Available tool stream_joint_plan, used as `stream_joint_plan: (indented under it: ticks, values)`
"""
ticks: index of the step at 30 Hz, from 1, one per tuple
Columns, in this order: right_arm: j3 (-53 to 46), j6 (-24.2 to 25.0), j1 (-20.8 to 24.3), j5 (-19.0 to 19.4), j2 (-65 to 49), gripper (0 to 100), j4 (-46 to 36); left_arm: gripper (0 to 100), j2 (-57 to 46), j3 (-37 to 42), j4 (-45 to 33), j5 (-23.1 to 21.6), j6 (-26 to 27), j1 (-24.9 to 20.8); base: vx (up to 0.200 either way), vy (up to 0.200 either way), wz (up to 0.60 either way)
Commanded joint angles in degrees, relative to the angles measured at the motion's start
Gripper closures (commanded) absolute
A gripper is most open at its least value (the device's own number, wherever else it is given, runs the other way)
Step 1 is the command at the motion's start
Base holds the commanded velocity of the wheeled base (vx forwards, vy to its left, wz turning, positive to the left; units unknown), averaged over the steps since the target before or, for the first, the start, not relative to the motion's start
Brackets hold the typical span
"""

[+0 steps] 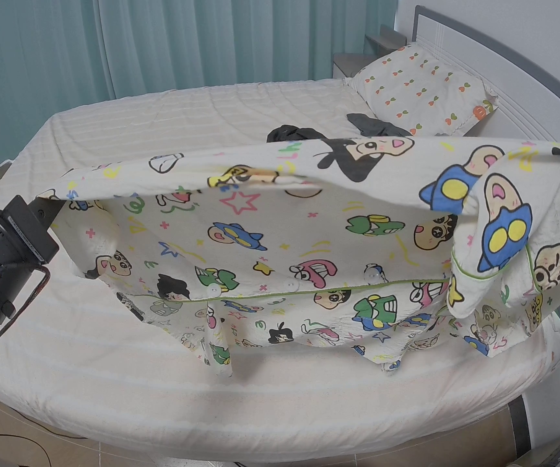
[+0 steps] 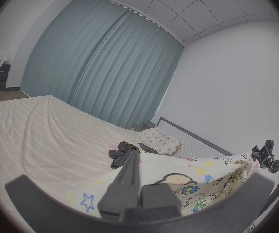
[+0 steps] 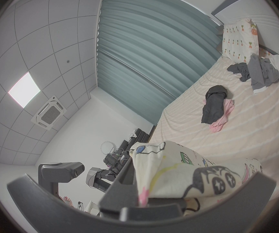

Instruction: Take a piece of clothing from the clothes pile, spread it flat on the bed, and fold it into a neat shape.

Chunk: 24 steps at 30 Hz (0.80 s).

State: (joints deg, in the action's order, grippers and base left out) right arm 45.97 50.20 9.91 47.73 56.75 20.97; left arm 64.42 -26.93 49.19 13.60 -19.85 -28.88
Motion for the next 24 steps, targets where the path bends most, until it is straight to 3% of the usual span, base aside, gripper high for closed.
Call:
stream_joint_plan:
  ticks: [1, 10, 24]
  values:
    - [0.00, 0.07, 0.37, 0.09, 0.29, 100, 0.04, 100, 0.18, 0.03, 0.03, 0.02, -0.02, 0.49, 0.000, 0.200, 0.00]
    - [0.61, 0.07, 3.71, -0.18, 1.00, 100, 0.21, 100, 0.45, 0.03, 0.03, 0.11, -0.02, 0.49, 0.000, 0.200, 0.00]
    - [0.79, -0.19, 4.15, -0.18, 2.40, 100, 0.48, 100, 0.10, -0.05, 0.12, 0.19, 0.07, 0.49, 0.000, 0.200, 0.00]
